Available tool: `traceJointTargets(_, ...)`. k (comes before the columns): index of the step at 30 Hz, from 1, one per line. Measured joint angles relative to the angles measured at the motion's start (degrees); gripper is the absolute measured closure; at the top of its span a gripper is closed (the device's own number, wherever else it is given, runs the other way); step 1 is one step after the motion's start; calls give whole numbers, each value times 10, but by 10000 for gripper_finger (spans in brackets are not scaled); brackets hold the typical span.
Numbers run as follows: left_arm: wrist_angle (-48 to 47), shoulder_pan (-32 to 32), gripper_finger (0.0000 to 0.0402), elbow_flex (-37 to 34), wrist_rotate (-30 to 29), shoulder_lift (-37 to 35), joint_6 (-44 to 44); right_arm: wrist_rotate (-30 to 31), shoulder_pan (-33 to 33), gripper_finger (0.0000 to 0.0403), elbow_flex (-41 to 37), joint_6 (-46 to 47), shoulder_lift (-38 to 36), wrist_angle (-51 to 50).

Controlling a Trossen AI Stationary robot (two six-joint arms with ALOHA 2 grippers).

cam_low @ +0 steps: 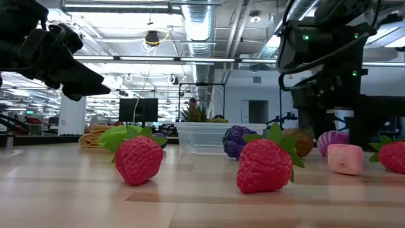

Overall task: Pick and placing Produce into tupperware
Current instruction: Put the purple onion into the transparent container

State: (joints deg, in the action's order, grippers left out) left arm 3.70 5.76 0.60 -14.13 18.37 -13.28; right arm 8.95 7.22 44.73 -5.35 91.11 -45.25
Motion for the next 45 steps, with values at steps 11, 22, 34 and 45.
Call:
traceJointTargets(11, 0, 0, 146, 0, -1, 0, 2, 2, -9, 97, -4, 8, -26, -6)
traceJointTargets(22, 0, 0, 146, 0, -1, 0, 3, 5, -5, 97, -3, 8, -26, -4)
traceJointTargets(34, -1, 0, 146, 0, -2, 0, 3, 4, -5, 97, -3, 31, -27, -4)
traceJointTargets(45, -1, 0, 146, 0, -2, 0, 2, 3, -5, 99, -2, 54, -27, -11)
